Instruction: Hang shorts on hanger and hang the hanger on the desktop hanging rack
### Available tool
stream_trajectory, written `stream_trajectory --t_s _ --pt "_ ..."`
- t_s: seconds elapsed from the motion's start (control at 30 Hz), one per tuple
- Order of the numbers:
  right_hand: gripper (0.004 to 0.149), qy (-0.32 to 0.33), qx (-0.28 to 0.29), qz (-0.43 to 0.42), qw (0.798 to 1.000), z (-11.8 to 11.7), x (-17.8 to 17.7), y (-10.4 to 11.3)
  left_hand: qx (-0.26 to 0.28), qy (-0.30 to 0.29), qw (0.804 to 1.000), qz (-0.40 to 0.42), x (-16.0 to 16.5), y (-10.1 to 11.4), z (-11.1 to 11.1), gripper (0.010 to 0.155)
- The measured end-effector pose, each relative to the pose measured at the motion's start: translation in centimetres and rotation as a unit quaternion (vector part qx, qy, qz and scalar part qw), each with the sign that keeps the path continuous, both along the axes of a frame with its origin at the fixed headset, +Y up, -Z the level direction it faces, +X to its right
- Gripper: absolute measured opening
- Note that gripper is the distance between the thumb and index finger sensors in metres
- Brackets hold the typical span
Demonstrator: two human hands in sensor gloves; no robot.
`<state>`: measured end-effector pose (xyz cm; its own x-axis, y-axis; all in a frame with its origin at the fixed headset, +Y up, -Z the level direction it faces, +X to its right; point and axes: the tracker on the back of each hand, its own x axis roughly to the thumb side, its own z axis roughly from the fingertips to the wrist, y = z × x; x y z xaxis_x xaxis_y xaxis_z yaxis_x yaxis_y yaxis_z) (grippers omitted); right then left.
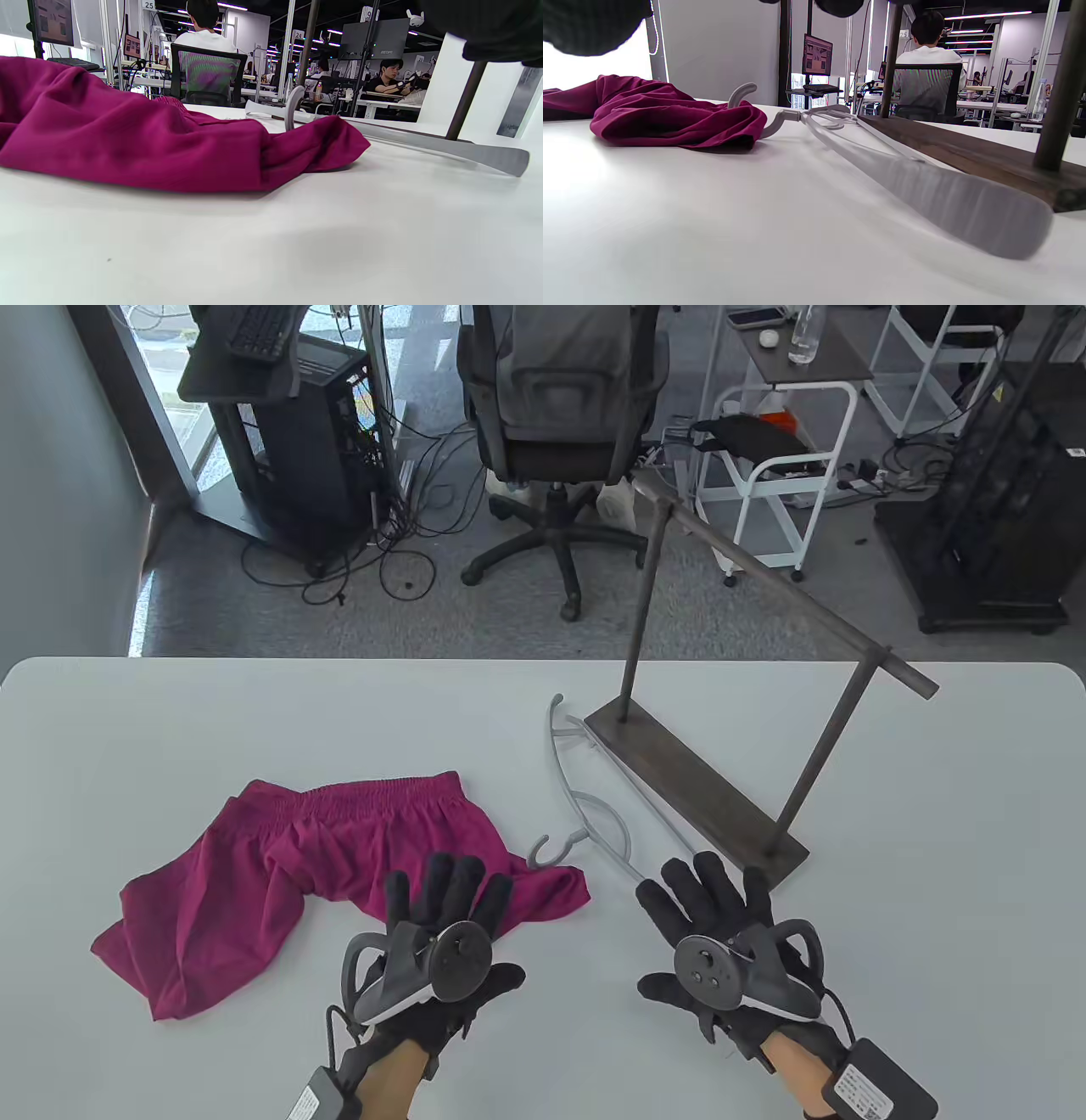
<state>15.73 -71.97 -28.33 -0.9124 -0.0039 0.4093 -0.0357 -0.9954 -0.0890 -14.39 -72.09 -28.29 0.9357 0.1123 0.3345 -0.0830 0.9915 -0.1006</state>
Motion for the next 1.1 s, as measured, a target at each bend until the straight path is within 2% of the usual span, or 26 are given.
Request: stream_trajectory --t_s 0.9,1.1 --pt "0.096 -0.007 -0.005 0.001 1.0 -0.3 0.1 0.1 -0.004 -0.001 1.0 0.004 -0.3 0.0 0.0 0.097" --pt "0.096 -0.007 -0.001 0.0 1.0 -0.4 -0.5 0.8 -0.001 -0.004 1.0 0.009 -0.3 0.0 0.0 0.097"
